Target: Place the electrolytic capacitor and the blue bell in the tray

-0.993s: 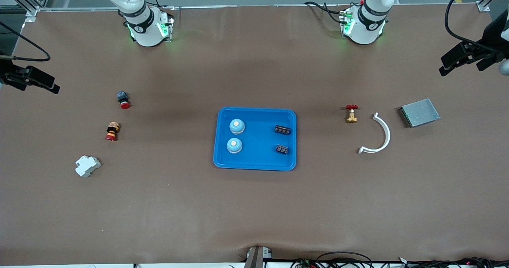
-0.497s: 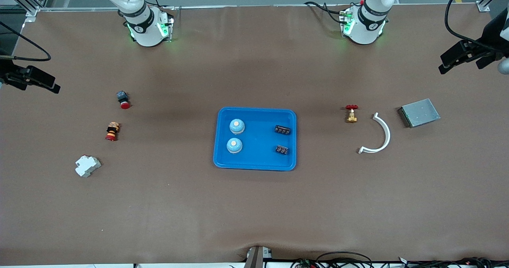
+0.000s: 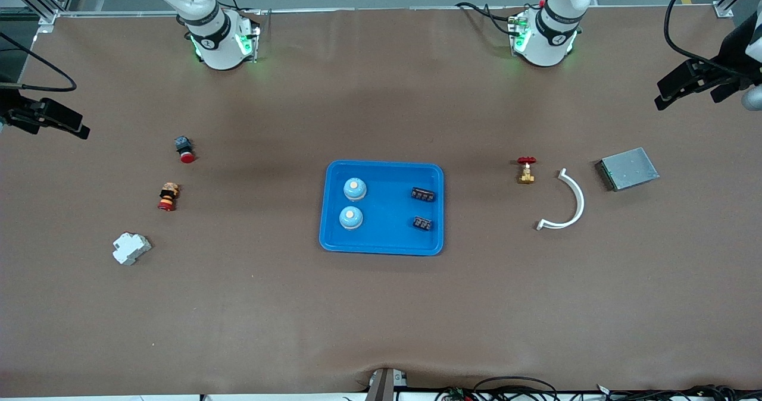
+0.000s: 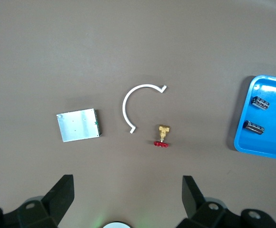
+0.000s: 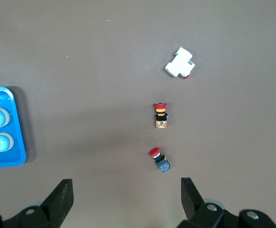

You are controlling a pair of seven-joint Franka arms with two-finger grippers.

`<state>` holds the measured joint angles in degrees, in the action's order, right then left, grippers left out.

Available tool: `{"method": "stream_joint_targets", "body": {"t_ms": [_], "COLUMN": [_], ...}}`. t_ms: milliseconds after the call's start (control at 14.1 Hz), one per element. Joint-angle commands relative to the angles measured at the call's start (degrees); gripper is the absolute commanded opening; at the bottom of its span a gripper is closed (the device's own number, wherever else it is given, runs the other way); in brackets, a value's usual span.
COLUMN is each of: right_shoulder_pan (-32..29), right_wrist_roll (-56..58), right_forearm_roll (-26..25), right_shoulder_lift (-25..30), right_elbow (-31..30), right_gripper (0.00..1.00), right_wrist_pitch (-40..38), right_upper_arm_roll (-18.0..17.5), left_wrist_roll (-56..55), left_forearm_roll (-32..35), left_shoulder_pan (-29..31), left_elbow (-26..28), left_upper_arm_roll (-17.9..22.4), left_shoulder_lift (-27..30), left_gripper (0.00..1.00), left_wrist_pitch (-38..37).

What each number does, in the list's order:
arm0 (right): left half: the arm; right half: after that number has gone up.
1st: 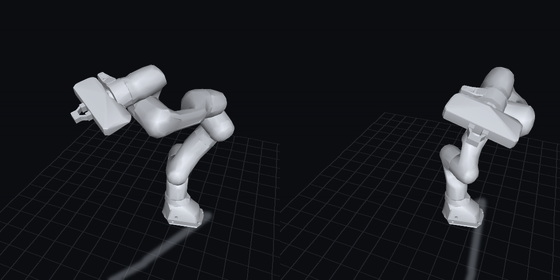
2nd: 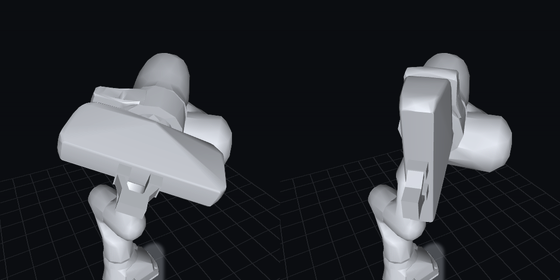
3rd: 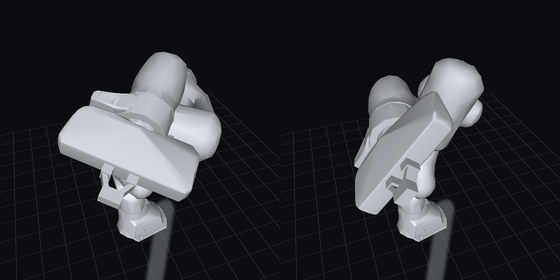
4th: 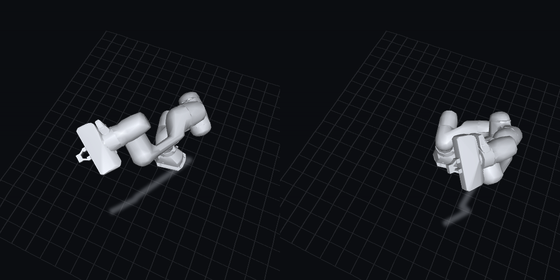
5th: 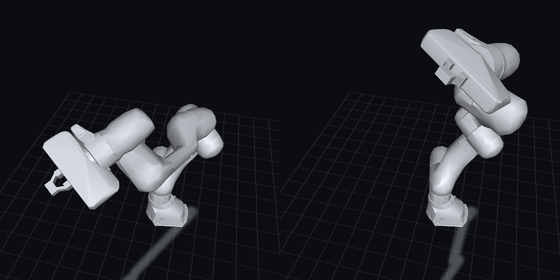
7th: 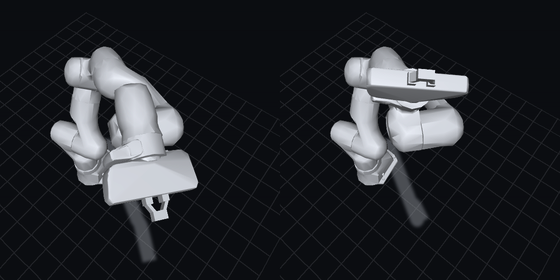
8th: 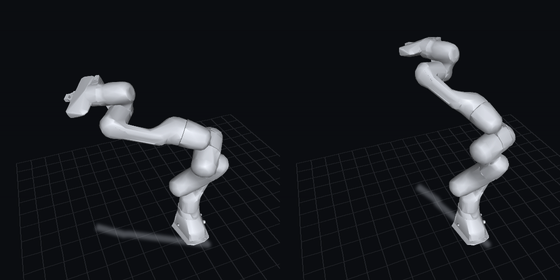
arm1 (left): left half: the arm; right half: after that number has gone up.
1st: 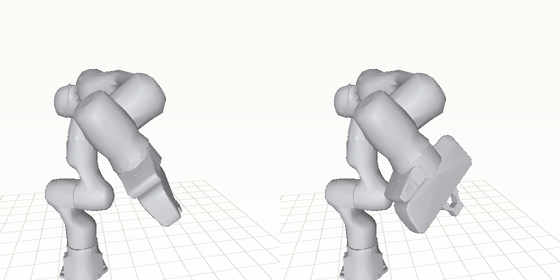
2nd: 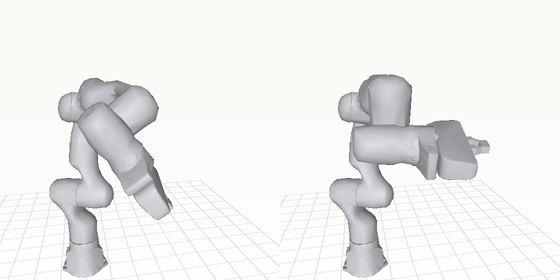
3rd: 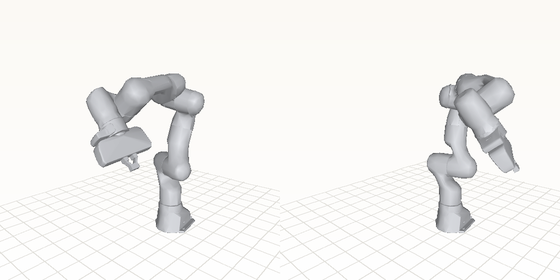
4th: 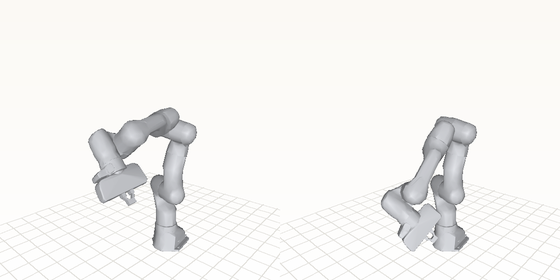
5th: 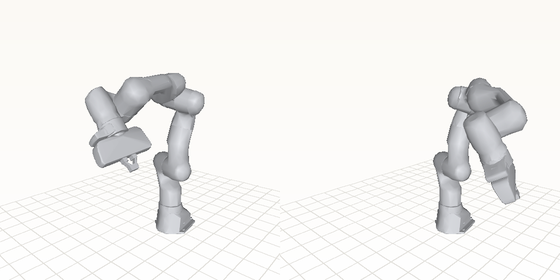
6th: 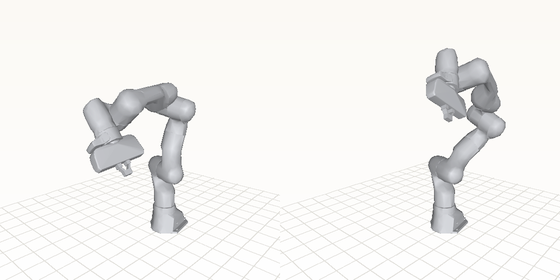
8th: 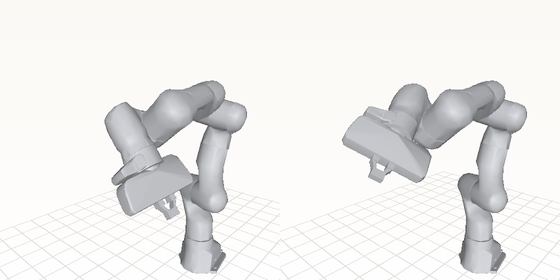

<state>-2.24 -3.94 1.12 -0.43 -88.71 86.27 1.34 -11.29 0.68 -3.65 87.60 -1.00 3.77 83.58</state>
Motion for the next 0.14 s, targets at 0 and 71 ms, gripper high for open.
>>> {"method": "stream_joint_targets", "body": {"t_ms": [0,71], "right_shoulder_pan": [-0.1,-0.1], "right_wrist_roll": [-0.7,-0.7], "right_forearm_roll": [-1.0,-0.9], "right_shoulder_lift": [0.1,0.1], "right_elbow": [0.6,0.6], "right_gripper": [1.0,1.0], "right_wrist_pitch": [-0.3,-0.3], "right_upper_arm_roll": [-0.5,-0.5], "left_wrist_roll": [1.2,1.1], "left_forearm_roll": [-1.0,-1.0], "left_shoulder_pan": [0.0,0.0], "left_elbow": [-0.1,-0.1], "left_upper_arm_roll": [-0.1,-0.1], "left_shoulder_lift": [0.7,0.8], "left_gripper": [1.0,1.0], "left_wrist_pitch": [-0.9,-0.9]}}
